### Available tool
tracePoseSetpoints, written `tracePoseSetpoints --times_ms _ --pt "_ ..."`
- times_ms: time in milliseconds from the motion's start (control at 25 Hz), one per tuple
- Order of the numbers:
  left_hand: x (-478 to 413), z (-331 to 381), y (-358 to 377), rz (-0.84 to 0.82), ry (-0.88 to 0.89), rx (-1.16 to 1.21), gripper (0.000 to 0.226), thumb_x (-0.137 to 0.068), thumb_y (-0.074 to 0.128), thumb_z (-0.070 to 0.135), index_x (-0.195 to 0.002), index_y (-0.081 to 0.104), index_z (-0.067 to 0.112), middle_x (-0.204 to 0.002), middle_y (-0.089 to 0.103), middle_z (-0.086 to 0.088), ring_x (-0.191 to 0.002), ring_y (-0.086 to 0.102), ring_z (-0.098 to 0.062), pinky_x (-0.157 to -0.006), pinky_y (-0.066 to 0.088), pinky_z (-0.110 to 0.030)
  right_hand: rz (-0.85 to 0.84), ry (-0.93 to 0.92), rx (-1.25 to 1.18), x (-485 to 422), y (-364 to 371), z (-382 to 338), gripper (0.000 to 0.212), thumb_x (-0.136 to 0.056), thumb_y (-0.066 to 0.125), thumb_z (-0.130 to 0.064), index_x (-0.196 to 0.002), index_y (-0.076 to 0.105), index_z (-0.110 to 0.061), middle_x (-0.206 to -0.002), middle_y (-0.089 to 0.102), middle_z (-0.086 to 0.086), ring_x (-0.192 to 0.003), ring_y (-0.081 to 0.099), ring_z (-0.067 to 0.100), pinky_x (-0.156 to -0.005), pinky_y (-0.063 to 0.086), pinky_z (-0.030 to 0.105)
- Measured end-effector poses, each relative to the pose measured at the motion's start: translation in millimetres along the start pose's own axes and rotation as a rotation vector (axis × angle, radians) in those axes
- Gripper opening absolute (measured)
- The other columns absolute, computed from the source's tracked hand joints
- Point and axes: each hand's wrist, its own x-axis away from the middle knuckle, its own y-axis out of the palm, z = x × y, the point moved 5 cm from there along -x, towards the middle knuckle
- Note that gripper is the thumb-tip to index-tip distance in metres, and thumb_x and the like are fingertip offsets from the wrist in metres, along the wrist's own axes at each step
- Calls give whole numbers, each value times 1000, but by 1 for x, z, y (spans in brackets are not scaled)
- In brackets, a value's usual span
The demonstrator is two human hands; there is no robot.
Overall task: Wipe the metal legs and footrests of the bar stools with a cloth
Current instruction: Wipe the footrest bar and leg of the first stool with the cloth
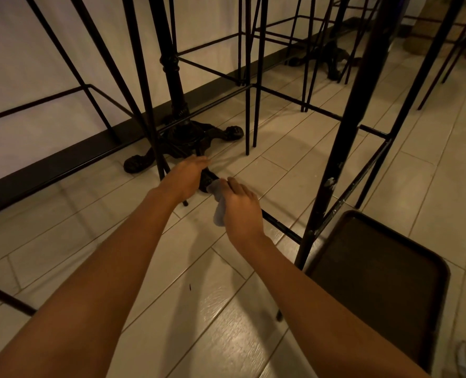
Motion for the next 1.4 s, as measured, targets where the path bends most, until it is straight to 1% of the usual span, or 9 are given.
tracePoseSetpoints --times_ms 80,240,440,560,680,800,880,1200,1400 --pt "0 -4 3 -8 -23 -18 54 -90 37 -10 -140 33 11 -149 31 -8 -141 18 -21 -114 16 -32 -42 -2 33 -3 3 2 66 -47 70 14 -109 59 -5 -103 64 18 -84 64 35 -73 50 40" --pt "3 -7 -2 59 -9 64 63 -82 35 -21 -137 38 8 -147 35 -10 -140 23 -20 -114 17 -29 -184 31 127 -16 12 1 70 -68 65 1 -132 40 -8 -122 54 12 -106 55 31 -87 42 37" --pt "2 1 -9 -35 -45 -14 52 -86 42 -11 -135 41 7 -143 39 -14 -134 33 -28 -110 24 -36 -271 22 201 -29 16 -7 68 -81 58 -6 -141 26 -10 -129 46 12 -113 49 31 -92 39 36" --pt "3 7 -9 -4 32 -56 47 -92 40 -5 -135 43 13 -144 39 -11 -136 29 -27 -109 27 -37 -294 27 195 -27 8 -8 66 -83 56 -7 -141 25 -10 -130 45 12 -113 48 30 -93 38 34" --pt "3 4 -3 -59 42 -116 48 -94 41 -2 -137 40 17 -149 30 -9 -140 20 -27 -111 23 -36 -309 26 151 -21 0 -10 65 -80 60 -6 -137 31 -12 -128 47 10 -112 50 29 -93 39 33" --pt "5 3 -1 -7 51 -46 42 -96 38 2 -136 41 14 -149 31 -10 -141 16 -26 -112 21 -35 -276 36 138 -15 -6 -8 56 -79 61 -6 -131 40 -11 -125 51 10 -110 52 29 -90 41 33" --pt "7 2 2 23 45 35 38 -98 36 6 -134 45 12 -148 34 -10 -141 16 -25 -111 20 -33 -268 53 150 -8 -11 -3 56 -81 58 -6 -133 39 -10 -127 51 10 -111 52 29 -90 41 34" --pt "11 -1 6 104 58 171 31 -98 38 11 -122 56 9 -140 45 -12 -140 22 -27 -111 21 -35 -245 86 202 3 -14 5 61 -84 57 -8 -138 28 -9 -132 47 12 -116 48 29 -95 39 36" --pt "8 -2 12 126 99 205 27 -97 36 8 -110 60 5 -115 55 -17 -122 42 -31 -109 20 -29 -261 82 275 5 -7 6 61 -89 51 -12 -142 21 -9 -135 43 14 -119 45 31 -97 38 40"
